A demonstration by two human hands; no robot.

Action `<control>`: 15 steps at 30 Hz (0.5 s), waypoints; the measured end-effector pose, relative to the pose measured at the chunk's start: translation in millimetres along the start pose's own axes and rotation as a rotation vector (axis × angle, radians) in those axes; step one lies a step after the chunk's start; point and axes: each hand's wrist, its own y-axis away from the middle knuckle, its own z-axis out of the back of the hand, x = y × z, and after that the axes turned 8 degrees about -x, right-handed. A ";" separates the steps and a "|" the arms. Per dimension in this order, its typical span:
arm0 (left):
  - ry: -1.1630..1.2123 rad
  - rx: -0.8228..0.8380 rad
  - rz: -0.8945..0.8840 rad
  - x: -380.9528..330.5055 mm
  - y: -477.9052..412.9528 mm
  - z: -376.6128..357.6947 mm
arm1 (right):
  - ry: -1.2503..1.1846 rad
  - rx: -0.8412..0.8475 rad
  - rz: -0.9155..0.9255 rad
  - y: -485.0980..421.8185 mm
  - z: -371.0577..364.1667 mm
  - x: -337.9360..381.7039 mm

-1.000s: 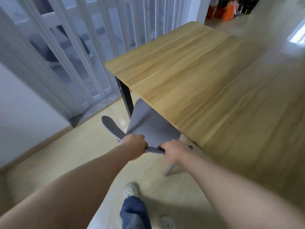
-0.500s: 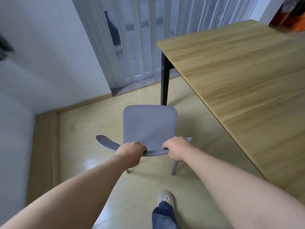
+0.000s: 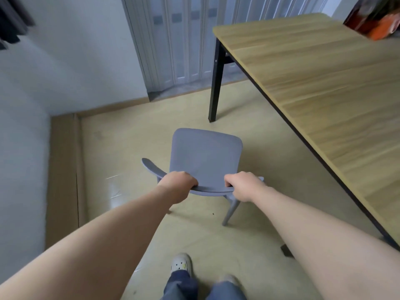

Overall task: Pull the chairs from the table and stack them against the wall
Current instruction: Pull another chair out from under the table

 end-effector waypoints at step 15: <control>0.064 -0.028 0.038 -203.5 194.7 -106.8 | 0.089 0.065 0.026 257.7 -94.5 -75.4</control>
